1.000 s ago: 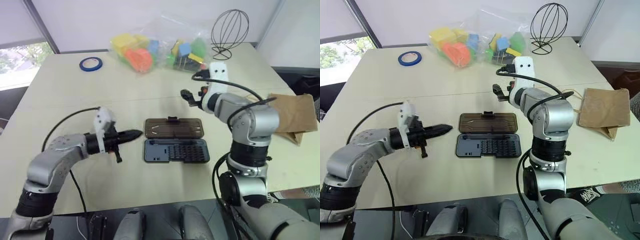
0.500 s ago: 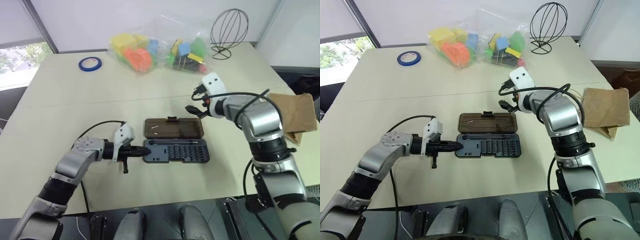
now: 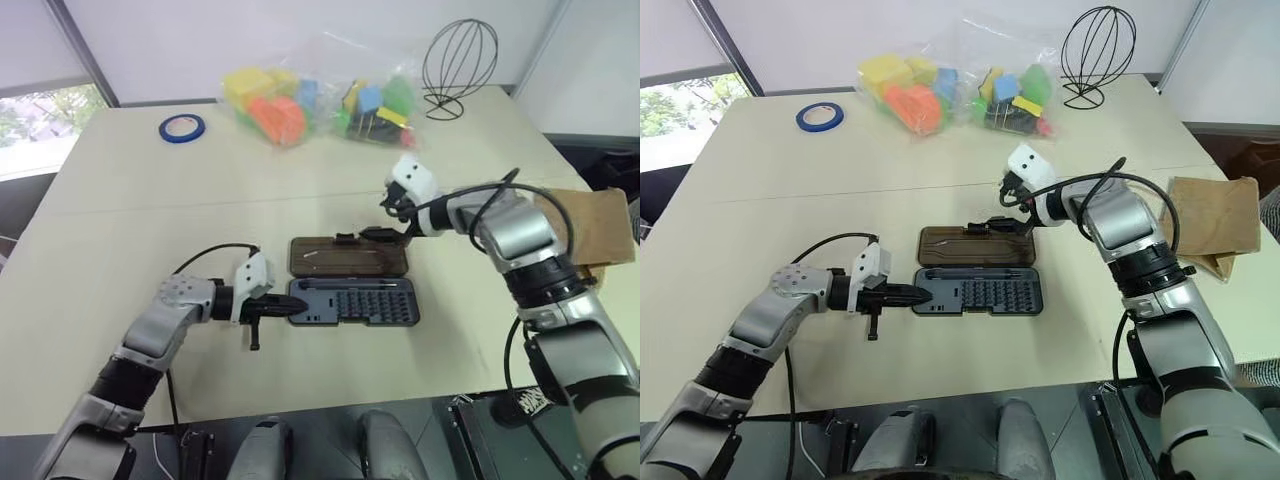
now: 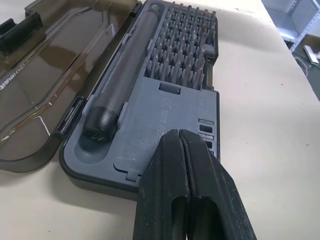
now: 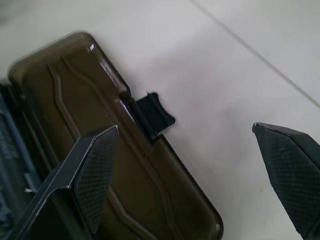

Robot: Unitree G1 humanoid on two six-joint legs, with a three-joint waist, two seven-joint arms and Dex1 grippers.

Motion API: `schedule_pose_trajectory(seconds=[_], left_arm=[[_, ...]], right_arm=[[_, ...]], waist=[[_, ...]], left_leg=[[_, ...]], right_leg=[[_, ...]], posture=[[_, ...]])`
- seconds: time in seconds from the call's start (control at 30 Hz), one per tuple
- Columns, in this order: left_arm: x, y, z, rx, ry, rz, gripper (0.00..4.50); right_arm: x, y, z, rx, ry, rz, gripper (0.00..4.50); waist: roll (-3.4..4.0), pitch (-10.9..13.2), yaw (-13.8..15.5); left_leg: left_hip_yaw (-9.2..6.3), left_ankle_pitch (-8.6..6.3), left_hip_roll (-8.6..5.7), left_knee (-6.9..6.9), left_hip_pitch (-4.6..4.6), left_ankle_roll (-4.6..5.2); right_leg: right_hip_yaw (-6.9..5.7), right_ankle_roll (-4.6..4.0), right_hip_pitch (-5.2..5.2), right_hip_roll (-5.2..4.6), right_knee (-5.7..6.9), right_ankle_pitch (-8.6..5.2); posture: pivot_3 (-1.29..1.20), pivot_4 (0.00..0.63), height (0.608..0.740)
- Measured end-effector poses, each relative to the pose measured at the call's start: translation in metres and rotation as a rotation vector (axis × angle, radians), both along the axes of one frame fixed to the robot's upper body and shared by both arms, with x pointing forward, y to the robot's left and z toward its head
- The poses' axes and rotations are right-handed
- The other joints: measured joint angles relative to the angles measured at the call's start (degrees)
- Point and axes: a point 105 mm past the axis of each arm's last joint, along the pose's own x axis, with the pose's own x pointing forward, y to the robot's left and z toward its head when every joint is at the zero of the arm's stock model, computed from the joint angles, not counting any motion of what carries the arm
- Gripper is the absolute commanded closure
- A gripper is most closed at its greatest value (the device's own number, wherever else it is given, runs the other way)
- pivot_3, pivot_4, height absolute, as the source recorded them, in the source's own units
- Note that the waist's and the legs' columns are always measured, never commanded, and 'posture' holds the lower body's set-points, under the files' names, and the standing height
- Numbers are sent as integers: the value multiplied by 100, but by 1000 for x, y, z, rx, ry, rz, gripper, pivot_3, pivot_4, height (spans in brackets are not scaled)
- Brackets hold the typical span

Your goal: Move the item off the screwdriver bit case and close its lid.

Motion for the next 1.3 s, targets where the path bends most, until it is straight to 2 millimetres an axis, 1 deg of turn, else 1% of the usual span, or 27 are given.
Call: schedule_pose_trajectory(seconds=[0.1, 0.2, 0.3, 0.43, 0.67, 0.73, 0.77, 0.8, 0.83, 0.87, 0.9, 0.97, 1.0, 1.03, 1.1, 1.13, 1.17, 1.3], left_arm=[[-1, -1, 0, 4, -7, 0, 4500], [-1, -2, 0, 3, -4, 3, 4500], [-1, -2, 0, 2, -3, 10, 4500], [-1, -2, 0, 2, -5, 13, 4500], [-1, -2, 0, 3, -8, 17, 4500], [-1, -2, 0, 3, -9, 17, 4500], [-1, -2, 0, 3, -9, 17, 4500], [-1, -2, 0, 3, -9, 17, 4500], [-1, -2, 0, 3, -10, 17, 4500], [-1, -3, 0, 3, -10, 17, 4500], [-1, -3, 0, 3, -11, 17, 4500], [-1, -2, 0, 6, -12, 18, 4500], [-1, -2, 0, 7, -12, 20, 4500], [-1, -2, -1, 9, -12, 23, 4500], [-1, -2, -2, 14, -10, 22, 4500], [-2, -2, -3, 16, -9, 23, 4500], [-2, -1, -3, 18, -7, 25, 4500], [-1, -1, -4, 19, -8, 30, 4500]], right_arm=[[9, -8, -15, -10, 24, -12, 21], [14, -15, -23, -20, 42, -29, 21], [20, -22, -27, -29, 51, -51, 21], [23, -25, -34, -33, 64, -66, 21], [21, -22, -34, -60, 60, -24, 21], [19, -21, -35, -64, 60, -7, 542], [19, -20, -35, -65, 62, -1, 909], [18, -20, -35, -65, 62, 4, 1456], [18, -19, -36, -67, 61, 7, 1856], [17, -19, -36, -68, 60, 10, 2116], [16, -18, -36, -68, 62, 19, 2811], [14, -16, -37, -66, 67, 35, 3624], [13, -14, -37, -76, 61, 53, 4167], [13, -13, -34, -78, 51, 64, 4494], [13, -11, -32, -74, 44, 71, 4494], [13, -12, -34, -76, 48, 62, 4494], [13, -13, -35, -78, 50, 57, 4494], [13, -14, -35, -83, 50, 57, 4494]], waist=[[0, 0, 1], [0, 0, -5], [0, 0, -7], [0, 0, -7], [1, 0, -8], [1, 0, -8], [1, 0, -8], [1, -1, -8], [1, -1, -8], [1, -1, -8], [1, -1, -7], [0, -1, -7], [0, -2, -6], [-4, -5, -6], [-7, -7, -9], [-7, -7, -1], [-7, -6, 2], [-7, -7, 1]], left_leg=[[0, 0, 0, 0, 0, 0], [-4, 0, 0, 0, 0, -1], [-6, 0, 0, 0, 1, -1], [-6, 1, 0, 0, 1, -1], [-8, 1, 0, 2, 1, -2], [-8, 1, 0, 2, 1, -2], [-8, 1, 0, 2, 1, -2], [-8, 1, 0, 2, 1, -2], [-8, 1, 0, 2, 1, -2], [-8, 1, 0, 3, 1, -2], [-8, 1, 0, 3, 1, -2], [-8, 1, 0, 5, 4, -2], [-8, 1, 0, 8, 7, -2], [-8, 1, 1, 9, 14, -2], [-7, 0, 3, 7, 55, -1], [-6, 0, 3, 2, 78, 0], [-6, -17, 3, -1, 96, 30], [-10, -21, 3, 0, 102, 37]], right_leg=[[0, 0, 0, 0, -1, 0], [0, 0, 0, 0, 0, 0], [0, 0, 0, 0, 0, 0], [0, 0, 0, 0, 0, 0], [0, 0, 0, 0, 0, 0], [0, 0, 0, 0, 1, 0], [0, 0, 0, 0, 0, 0], [0, 0, 0, 0, 1, 0], [0, 0, 0, 0, 1, 0], [0, 0, 0, 0, 1, 0], [0, 0, 1, 0, 1, 0], [0, 0, 5, 0, 1, 0], [0, 0, 9, 0, 2, 0], [0, 0, 19, 1, 3, 0], [-1, 0, 62, 2, -2, 0], [-1, 0, 85, 2, -8, 0], [-1, 0, 102, 2, -10, 0], [0, 0, 109, 2, -11, 0]], posture=[[0, 150, 740], [0, 150, 740], [0, 150, 740], [0, 150, 740], [0, 150, 740], [0, 150, 740], [0, 150, 740], [0, 150, 740], [0, 150, 740], [0, 150, 740], [0, 150, 740], [0, 150, 740], [0, 150, 740], [0, 150, 740], [0, 150, 740], [0, 150, 740], [0, 150, 740], [0, 150, 740]])
